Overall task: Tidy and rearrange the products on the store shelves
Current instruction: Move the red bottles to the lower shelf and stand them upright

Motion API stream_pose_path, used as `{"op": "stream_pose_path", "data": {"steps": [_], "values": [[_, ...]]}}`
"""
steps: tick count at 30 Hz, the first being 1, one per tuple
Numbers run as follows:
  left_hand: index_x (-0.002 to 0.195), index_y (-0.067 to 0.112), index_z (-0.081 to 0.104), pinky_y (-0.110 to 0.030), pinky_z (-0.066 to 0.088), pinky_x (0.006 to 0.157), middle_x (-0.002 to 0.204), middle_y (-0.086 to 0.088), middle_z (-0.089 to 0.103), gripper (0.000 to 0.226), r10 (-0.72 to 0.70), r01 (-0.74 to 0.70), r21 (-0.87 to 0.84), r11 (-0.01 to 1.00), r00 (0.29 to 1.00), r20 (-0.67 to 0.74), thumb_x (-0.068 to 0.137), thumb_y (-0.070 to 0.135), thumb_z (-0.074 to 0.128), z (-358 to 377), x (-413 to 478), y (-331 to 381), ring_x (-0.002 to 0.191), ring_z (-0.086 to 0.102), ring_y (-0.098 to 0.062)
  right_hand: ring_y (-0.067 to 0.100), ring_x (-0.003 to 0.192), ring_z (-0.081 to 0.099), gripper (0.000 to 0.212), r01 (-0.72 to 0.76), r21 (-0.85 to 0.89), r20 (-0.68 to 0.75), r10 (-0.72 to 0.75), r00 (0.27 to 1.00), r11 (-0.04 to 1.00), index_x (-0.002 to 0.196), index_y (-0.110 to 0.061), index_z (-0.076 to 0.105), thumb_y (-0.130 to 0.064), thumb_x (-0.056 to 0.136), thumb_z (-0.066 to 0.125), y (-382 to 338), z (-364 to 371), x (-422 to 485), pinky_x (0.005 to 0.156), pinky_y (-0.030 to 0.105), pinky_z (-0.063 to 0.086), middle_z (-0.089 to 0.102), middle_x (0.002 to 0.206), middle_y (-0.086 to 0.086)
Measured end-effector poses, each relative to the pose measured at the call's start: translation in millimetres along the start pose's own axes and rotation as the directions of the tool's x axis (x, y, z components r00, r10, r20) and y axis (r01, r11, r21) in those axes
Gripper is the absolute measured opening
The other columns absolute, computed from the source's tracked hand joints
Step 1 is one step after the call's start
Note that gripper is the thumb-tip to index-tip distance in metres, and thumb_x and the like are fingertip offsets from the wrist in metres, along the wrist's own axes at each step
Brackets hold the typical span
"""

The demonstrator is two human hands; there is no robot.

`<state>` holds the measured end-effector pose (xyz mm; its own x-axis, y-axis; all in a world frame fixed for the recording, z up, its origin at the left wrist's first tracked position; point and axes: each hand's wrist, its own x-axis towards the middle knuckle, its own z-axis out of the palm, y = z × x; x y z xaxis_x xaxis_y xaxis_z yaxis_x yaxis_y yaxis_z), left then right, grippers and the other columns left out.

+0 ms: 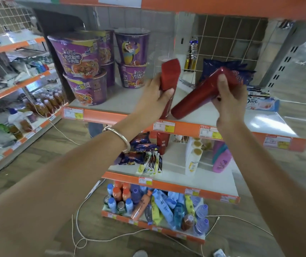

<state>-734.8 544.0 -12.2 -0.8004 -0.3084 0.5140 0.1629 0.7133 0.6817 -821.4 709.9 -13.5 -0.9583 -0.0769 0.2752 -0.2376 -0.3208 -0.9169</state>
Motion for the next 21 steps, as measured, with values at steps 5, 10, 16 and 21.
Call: {"op": "stream_pose_path", "data": {"steps": [5,10,16,21], "values": [[0.123,0.014,0.050,-0.012,0.044,0.081,0.114,-0.002,0.059,0.045,0.050,-0.052,0.030,0.998,0.997,0.061,0.081,0.020,0.066,-7,-30,15,0.096,0.057,-0.009,0.025,0.104,0.064,0.031,0.229,-0.206,0.055,-0.223,0.973,0.951,0.093,-0.033,0.048,-0.045,0.075,0.071,-16,-25,-29,0.095,0.050,0.050,0.063,0.100,-0.005],[0.094,0.030,0.056,-0.018,0.049,0.088,0.089,0.014,0.065,0.029,-0.063,0.068,-0.292,0.954,0.998,0.027,0.078,0.011,0.070,-26,-39,34,0.092,0.064,-0.007,0.019,0.089,0.058,0.034,0.350,-0.288,0.034,-0.356,0.934,0.891,0.088,-0.038,0.055,-0.062,0.069,0.069,-31,-52,-47,0.085,0.057,0.051,0.061,0.092,-0.002],[0.088,0.026,0.064,-0.008,0.051,0.074,0.084,0.017,0.067,0.025,-0.080,0.247,-0.315,0.916,0.884,0.460,0.079,0.004,0.070,-26,-51,9,0.070,0.064,0.010,-0.011,0.071,0.065,0.021,0.200,-0.385,0.339,-0.063,0.939,0.901,0.085,-0.032,0.057,-0.031,0.072,0.074,-3,-56,-70,0.066,0.007,0.051,0.070,0.074,-0.028],[0.096,0.018,0.067,-0.018,0.053,0.075,0.087,0.006,0.070,0.021,-0.237,0.455,-0.259,0.852,0.776,0.584,0.081,0.002,0.068,-2,-71,-50,0.073,0.065,-0.001,-0.003,0.082,0.065,0.026,0.081,-0.525,0.410,0.169,0.896,0.847,0.090,-0.029,0.057,-0.013,0.077,0.074,53,-43,-78,0.081,0.017,0.051,0.070,0.091,-0.010]]}}
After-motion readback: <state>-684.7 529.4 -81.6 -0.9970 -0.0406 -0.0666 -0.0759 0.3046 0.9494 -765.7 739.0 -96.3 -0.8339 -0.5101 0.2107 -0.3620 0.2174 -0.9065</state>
